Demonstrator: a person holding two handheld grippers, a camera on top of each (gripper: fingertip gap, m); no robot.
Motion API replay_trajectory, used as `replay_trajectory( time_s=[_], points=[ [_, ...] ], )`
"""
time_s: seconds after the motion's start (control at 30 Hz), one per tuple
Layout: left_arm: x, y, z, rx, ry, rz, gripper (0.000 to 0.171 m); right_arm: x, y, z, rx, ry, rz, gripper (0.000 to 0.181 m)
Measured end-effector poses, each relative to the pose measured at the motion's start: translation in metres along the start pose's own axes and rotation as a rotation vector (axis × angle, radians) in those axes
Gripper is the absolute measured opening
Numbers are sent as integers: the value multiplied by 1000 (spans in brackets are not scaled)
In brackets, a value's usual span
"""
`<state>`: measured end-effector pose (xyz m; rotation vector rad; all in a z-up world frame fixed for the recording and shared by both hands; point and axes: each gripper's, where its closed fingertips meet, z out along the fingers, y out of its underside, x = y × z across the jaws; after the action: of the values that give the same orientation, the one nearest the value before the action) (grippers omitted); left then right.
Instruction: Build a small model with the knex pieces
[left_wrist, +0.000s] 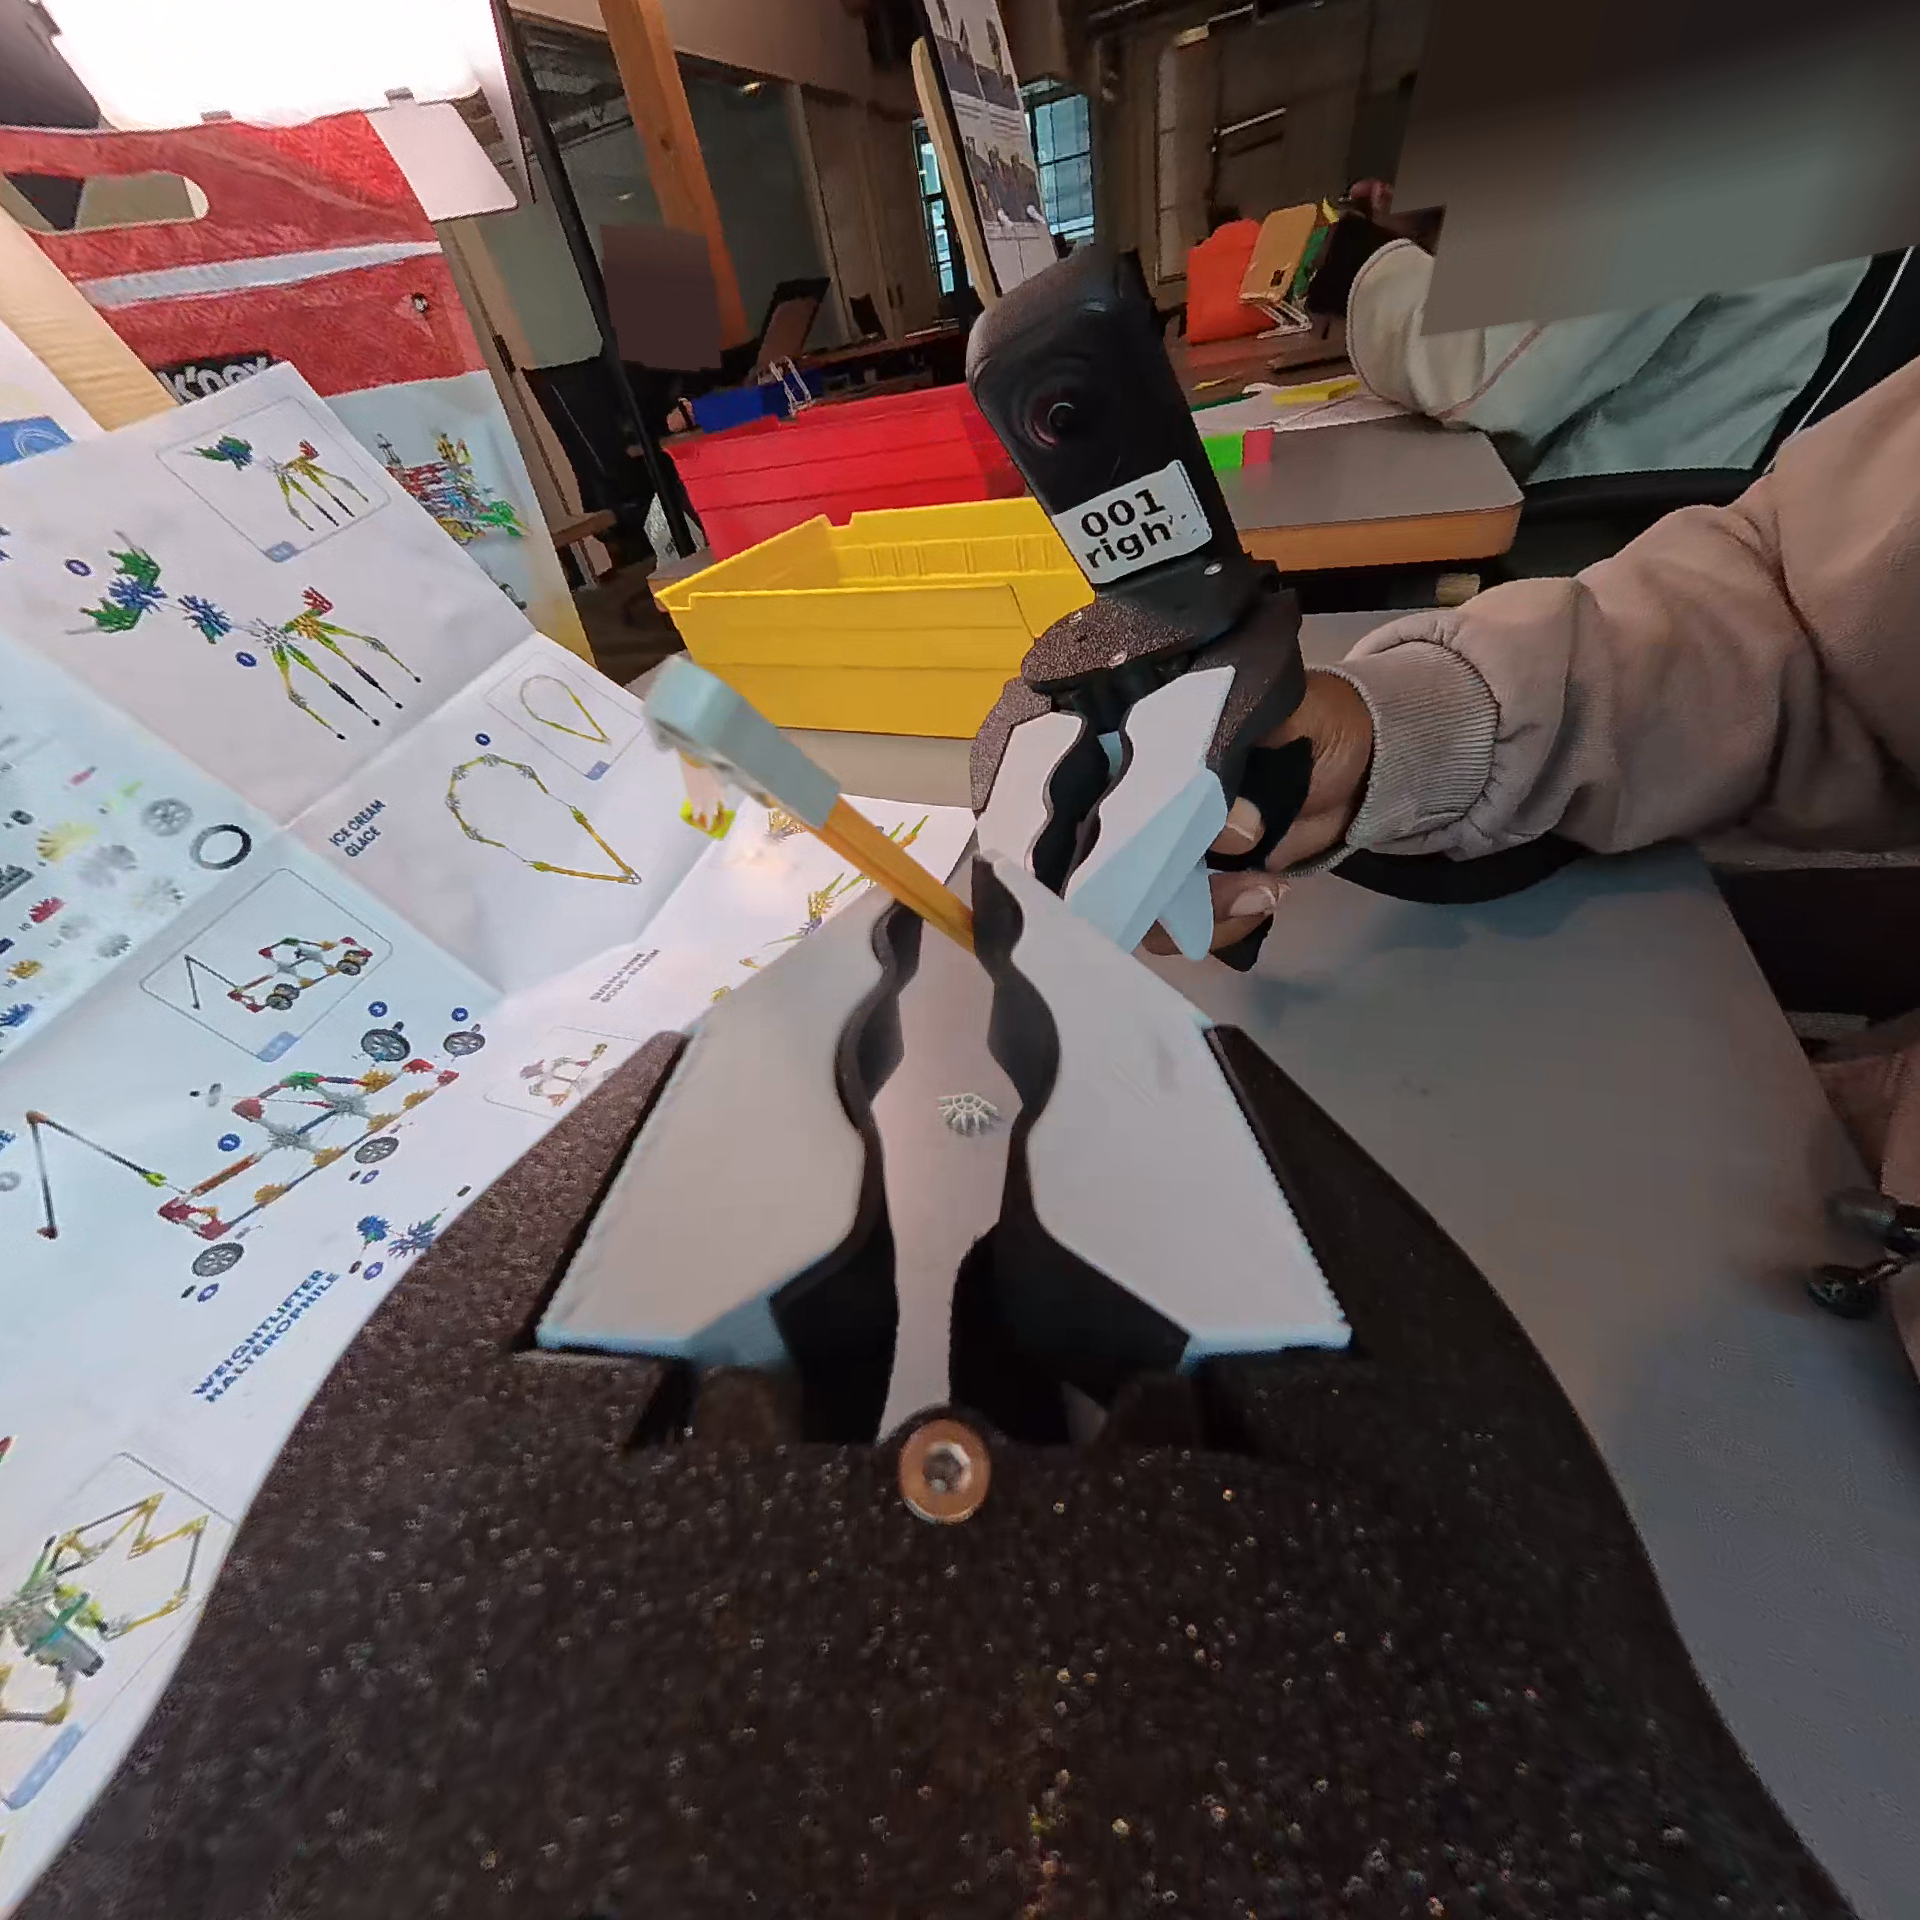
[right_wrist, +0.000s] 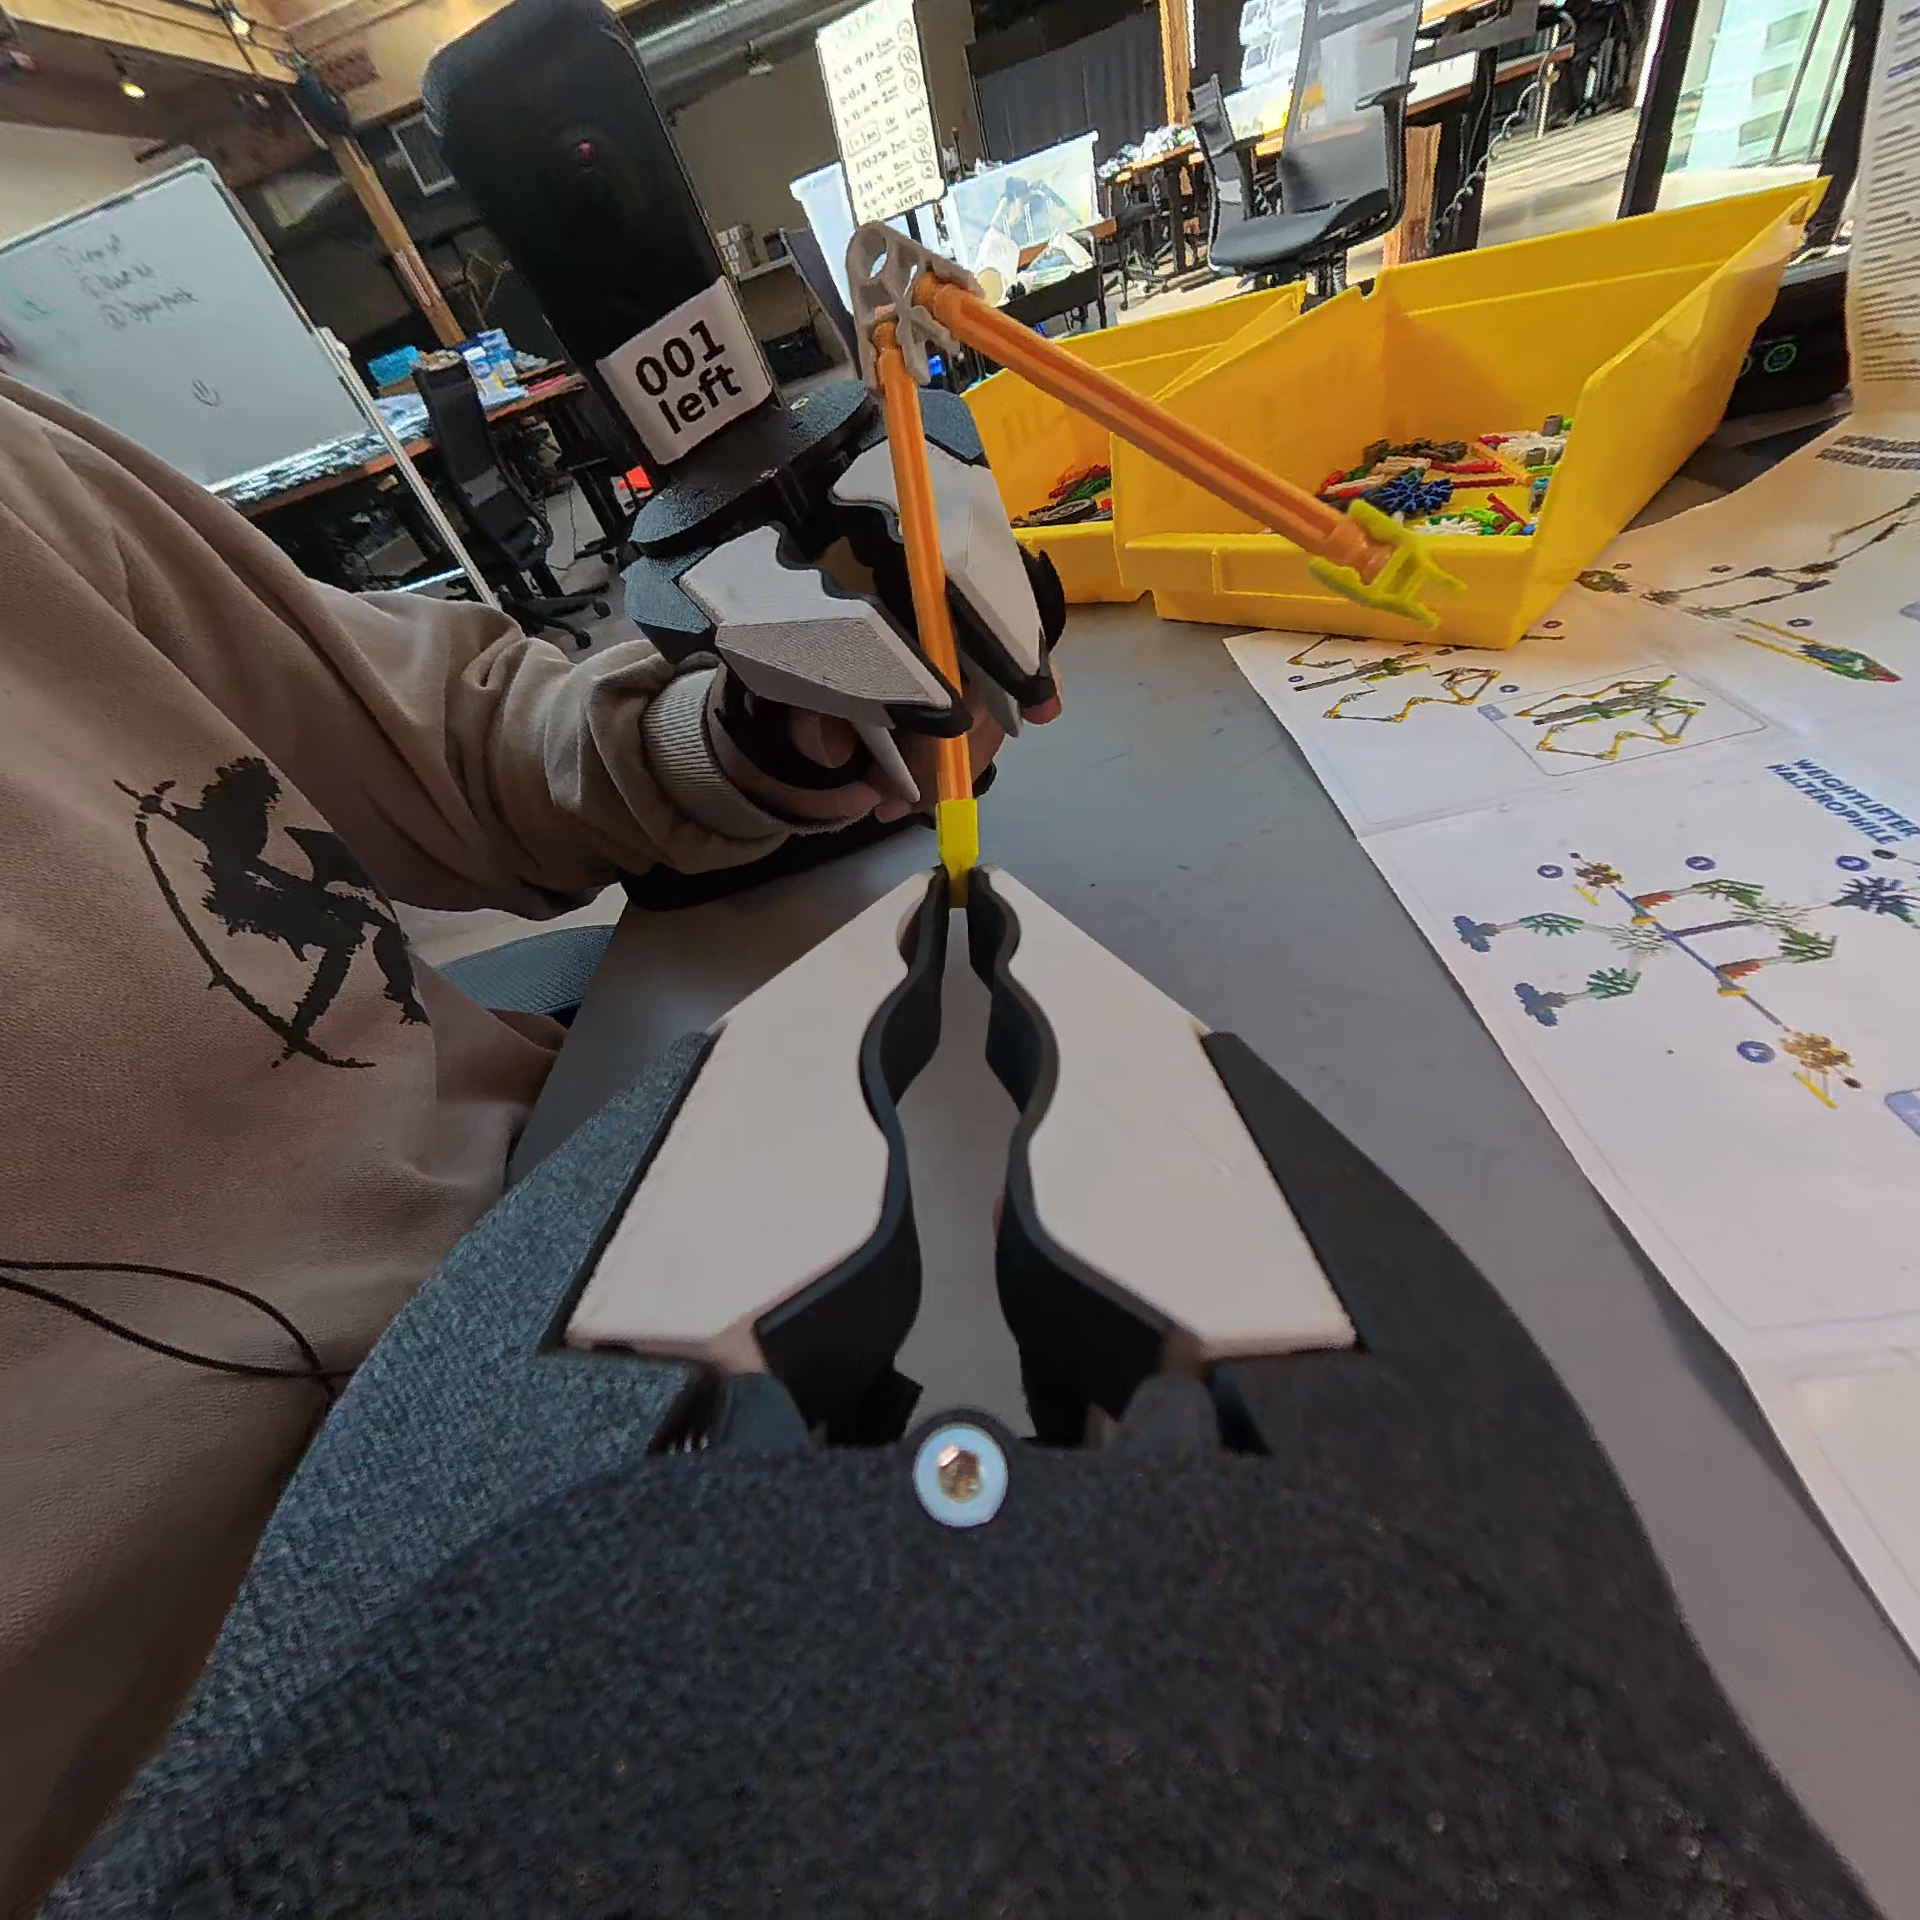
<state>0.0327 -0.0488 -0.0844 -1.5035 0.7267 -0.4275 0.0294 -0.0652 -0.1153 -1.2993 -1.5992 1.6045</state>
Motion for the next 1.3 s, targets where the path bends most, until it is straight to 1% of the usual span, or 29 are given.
replay_trajectory(
  time_s=[0.07,0.1,0.17,0.2,0.27,0.37,0.47,0.57,0.63,0.7,0.8,0.9,1.1,1.17,1.2,1.23,1.3],
  points=[
    [1,-1,-1,4,-2,25,10,-1,-1,0,7,-12,15,2],
    [5,-3,0,14,23,-2,9,-1,-1,0,12,-22,20,3],
    [11,-6,-1,44,101,-106,6,-3,-2,0,26,-51,23,5],
    [15,-8,-3,66,141,-140,4,-7,-3,0,36,-82,32,8],
    [17,-10,-4,84,173,-185,4,-11,-4,-1,39,-129,43,11],
    [22,-12,-5,103,229,-224,4,-16,-3,-2,36,-165,28,8],
    [26,-11,-4,97,239,-208,4,-17,0,0,19,-141,-34,5],
    [23,-10,-3,100,224,-237,4,-13,0,1,10,-86,-103,4],
    [19,-12,-3,113,205,-240,4,-11,-4,1,30,-61,-100,3],
    [17,-14,-3,109,159,-169,4,-9,-8,1,67,-47,-59,3],
    [19,-22,-5,111,81,-12,4,-11,-17,1,146,-68,41,4],
    [21,-27,-8,105,9,146,5,-12,-24,1,194,-96,116,5],
    [28,-34,-10,110,-90,406,4,-17,-32,-1,266,-162,243,5],
    [30,-37,-11,114,-105,462,5,-20,-36,-2,298,-194,290,4],
    [31,-39,-12,121,-103,464,5,-22,-37,-2,306,-212,293,5],
    [31,-41,-13,135,-80,416,5,-24,-36,-1,294,-223,269,6],
    [25,-40,-17,169,6,205,5,-24,-32,2,246,-183,166,6]
  ],
)
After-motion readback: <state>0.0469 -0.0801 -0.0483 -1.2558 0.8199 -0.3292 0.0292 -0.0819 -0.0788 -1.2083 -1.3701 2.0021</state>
